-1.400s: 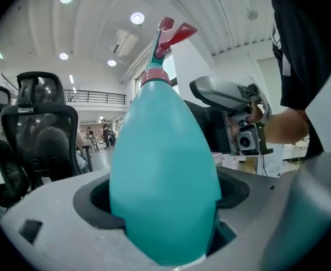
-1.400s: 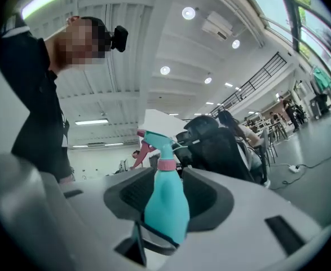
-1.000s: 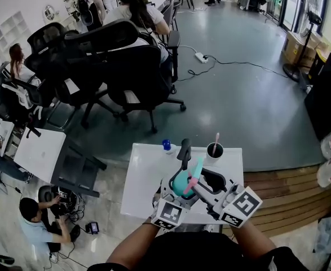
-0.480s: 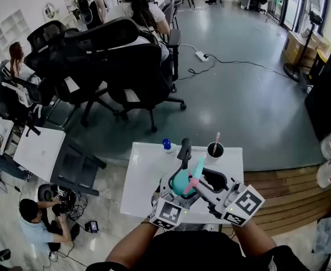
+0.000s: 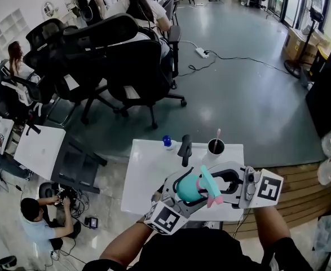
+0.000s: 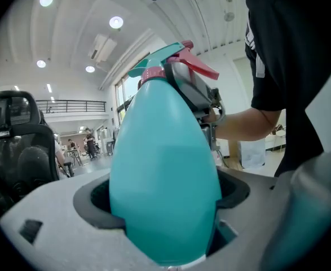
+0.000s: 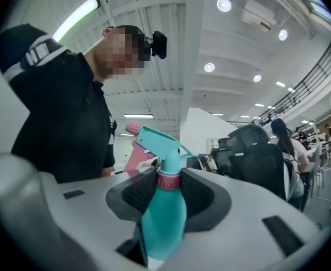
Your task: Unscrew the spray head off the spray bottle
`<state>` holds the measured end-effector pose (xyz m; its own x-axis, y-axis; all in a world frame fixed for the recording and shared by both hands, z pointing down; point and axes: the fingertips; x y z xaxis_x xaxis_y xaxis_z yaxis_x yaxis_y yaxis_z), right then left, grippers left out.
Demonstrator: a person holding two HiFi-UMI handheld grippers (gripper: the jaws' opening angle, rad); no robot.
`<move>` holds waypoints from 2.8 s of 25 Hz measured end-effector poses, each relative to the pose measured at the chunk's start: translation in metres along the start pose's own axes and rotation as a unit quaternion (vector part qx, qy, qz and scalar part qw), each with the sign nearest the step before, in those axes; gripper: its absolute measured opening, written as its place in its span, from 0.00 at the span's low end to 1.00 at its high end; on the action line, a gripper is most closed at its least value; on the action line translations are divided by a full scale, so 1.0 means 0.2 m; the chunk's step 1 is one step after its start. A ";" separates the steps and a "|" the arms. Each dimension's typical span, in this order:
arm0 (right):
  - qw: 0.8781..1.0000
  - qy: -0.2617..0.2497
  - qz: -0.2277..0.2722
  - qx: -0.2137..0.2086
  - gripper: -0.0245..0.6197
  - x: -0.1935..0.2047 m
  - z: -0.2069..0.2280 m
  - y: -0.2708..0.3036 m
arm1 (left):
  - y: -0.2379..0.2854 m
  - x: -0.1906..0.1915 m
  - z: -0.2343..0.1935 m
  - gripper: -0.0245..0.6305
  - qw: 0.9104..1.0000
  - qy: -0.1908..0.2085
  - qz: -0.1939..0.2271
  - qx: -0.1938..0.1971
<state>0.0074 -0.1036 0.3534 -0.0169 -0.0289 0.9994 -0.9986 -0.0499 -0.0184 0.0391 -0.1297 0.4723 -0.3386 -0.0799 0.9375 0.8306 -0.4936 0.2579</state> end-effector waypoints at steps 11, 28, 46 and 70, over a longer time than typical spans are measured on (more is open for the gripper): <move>0.996 0.030 0.087 0.003 0.36 -0.04 0.12 -0.05 | 0.00 -0.08 -0.06 0.75 0.999 -0.035 0.019 -0.002; 0.983 0.055 0.068 0.160 0.27 0.03 0.05 0.05 | -0.01 0.30 -0.38 0.75 0.982 -0.100 -0.064 -0.149; 0.960 0.121 0.032 0.252 0.34 0.14 0.22 0.07 | -0.01 0.29 -0.28 0.75 0.984 -0.070 -0.068 -0.151; 0.987 0.065 -0.009 0.145 0.25 0.10 0.19 0.10 | 0.00 0.19 -0.13 0.75 0.995 -0.059 -0.040 -0.065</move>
<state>-0.0106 -0.1434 0.3729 -0.0250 0.1025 0.9944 -0.9425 -0.3341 0.0108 0.0150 -0.1545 0.5020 -0.3406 0.0626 0.9381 0.7360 -0.6032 0.3074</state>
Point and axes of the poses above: the fingertips, and each gripper's own axes: y forward along the fingers, z to its right, x out of its underside, and after that the axes turned 4 degrees about -z, right-handed
